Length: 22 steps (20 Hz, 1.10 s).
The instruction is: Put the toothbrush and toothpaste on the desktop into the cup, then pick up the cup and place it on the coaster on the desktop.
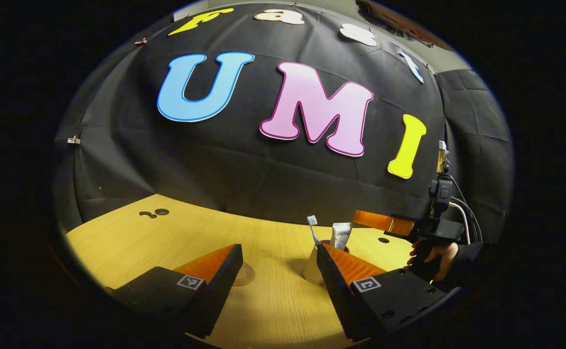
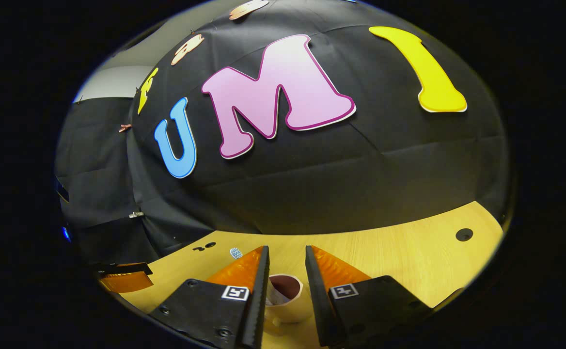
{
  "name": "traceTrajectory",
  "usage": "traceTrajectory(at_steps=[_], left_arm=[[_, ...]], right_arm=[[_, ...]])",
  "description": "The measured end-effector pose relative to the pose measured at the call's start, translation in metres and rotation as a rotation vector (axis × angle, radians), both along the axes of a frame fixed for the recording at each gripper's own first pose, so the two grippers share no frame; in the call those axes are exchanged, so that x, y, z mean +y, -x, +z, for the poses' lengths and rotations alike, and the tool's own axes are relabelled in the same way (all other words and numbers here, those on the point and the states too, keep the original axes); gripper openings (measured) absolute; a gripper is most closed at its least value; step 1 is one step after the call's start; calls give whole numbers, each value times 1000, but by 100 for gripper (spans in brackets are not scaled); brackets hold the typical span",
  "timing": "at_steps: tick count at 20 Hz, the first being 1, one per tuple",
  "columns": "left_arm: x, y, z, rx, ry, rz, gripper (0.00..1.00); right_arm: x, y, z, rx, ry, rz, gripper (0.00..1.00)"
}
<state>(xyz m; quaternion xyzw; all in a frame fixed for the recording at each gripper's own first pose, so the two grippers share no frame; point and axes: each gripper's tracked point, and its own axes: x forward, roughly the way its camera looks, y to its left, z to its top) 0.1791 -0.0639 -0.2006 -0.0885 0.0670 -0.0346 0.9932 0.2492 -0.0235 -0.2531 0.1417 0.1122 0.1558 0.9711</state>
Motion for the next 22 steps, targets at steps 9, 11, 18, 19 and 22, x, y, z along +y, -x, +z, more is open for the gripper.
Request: traceTrajectory(at_steps=[9,11,18,19,22], left_arm=[[11,24,-20,54,25,41,96],[15,30,-21,60,53,59,96],[42,50,-45,101,121,140,95],[46,53,-48,110,121,150,95],[60,62,-59,136,99,178,95]], right_arm=[[-8,10,1,262,45,-28,96],[-8,11,3,319,43,-18,95],[3,24,-11,540,8,62,96],[9,27,-15,586,-23,73,96],[20,38,-35,707,-22,103,96]])
